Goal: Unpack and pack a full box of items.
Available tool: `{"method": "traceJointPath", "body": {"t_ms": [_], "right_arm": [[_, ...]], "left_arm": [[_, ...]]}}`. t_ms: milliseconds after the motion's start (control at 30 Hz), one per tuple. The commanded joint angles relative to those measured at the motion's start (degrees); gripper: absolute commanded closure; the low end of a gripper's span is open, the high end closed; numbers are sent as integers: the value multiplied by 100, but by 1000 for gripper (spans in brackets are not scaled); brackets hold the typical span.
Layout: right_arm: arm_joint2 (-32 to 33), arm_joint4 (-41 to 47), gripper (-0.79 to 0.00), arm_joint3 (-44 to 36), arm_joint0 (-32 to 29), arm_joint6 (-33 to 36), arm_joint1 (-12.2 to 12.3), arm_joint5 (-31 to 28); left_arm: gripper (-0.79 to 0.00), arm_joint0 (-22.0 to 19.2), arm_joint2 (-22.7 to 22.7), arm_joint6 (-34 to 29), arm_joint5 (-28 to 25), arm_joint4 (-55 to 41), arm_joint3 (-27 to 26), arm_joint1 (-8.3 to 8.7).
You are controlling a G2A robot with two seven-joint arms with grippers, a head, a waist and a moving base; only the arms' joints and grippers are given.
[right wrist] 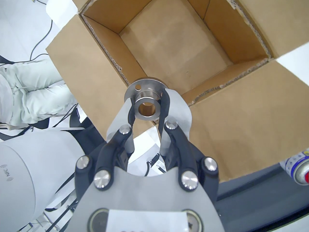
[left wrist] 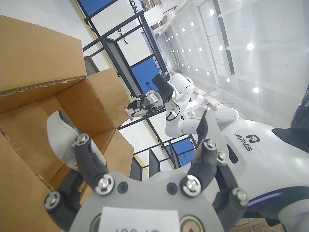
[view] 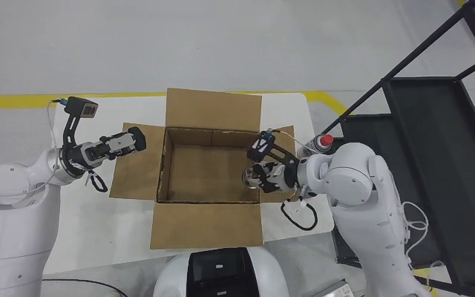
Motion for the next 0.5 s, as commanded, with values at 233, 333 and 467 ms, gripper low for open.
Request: {"method": "traceJointPath", "body": {"t_ms": [233, 333, 467], "right_arm": [[460, 644, 0, -11, -278, 22, 96, -152], [460, 644, 0, -11, -278, 22, 96, -152], [460, 644, 0, -11, -278, 22, 96, -152]], "left_arm": [[-785, 0, 0, 0, 0, 0, 0, 0], [-785, 0, 0, 0, 0, 0, 0, 0], [-785, 0, 0, 0, 0, 0, 0, 0]]}}
